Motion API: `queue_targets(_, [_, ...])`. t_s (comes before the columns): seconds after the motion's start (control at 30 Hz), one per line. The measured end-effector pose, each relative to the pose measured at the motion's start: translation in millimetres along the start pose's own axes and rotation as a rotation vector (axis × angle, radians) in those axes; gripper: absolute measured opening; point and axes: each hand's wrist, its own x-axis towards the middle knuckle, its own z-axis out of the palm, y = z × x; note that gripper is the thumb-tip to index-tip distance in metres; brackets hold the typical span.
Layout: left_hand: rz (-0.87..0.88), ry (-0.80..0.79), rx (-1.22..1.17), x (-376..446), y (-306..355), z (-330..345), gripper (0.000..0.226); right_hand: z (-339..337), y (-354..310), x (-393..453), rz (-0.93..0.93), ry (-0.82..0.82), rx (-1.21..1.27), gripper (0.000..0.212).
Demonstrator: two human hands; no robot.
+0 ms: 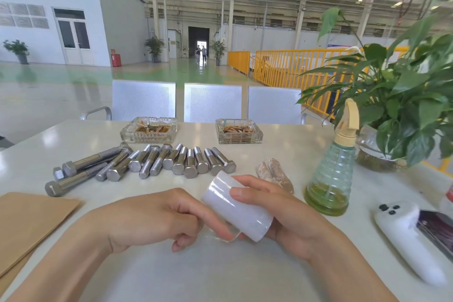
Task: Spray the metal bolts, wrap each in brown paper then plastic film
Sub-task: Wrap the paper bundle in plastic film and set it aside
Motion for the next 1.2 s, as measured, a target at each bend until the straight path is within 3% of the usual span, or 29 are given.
queue_targets(0.2, [0.065, 0.117, -0.001, 2, 2, 0, 0.058, 1, -2, 1, -0.098, 0.075, 0.035, 0.042])
queue_targets(0.43, [0.054, 0.013, 0.083, 6, 3, 4, 0.061, 4, -1, 1, -0.14, 0.158, -0.107, 0.036])
queue_targets(0.57, [-0.005, -0.034, 0.104, 8, 6, 9, 0.058, 5, 1, 2, -0.115, 0.109, -0.188, 0.044])
queue_targets(0.67, [-0.082, 0.023, 0.135, 7, 2, 12, 0.05, 3, 1, 2, -0.078, 0.084, -0.192, 0.049])
queue_targets(0.77, [-0.127, 0.071, 0.179, 6, -4, 11, 0.064, 3, 0, 0, -0.051, 0.054, -0.083, 0.045])
queue_targets(1.0, [-0.1, 0.122, 0.123, 0, -23, -1, 0.044, -11, -7, -5, 0.131, -0.057, 0.424, 0.049])
queue_targets(1.2, [0.025, 0.14, -0.014, -9, -14, -13, 0.049, -16, -4, -1, 0.18, -0.099, 0.456, 0.051])
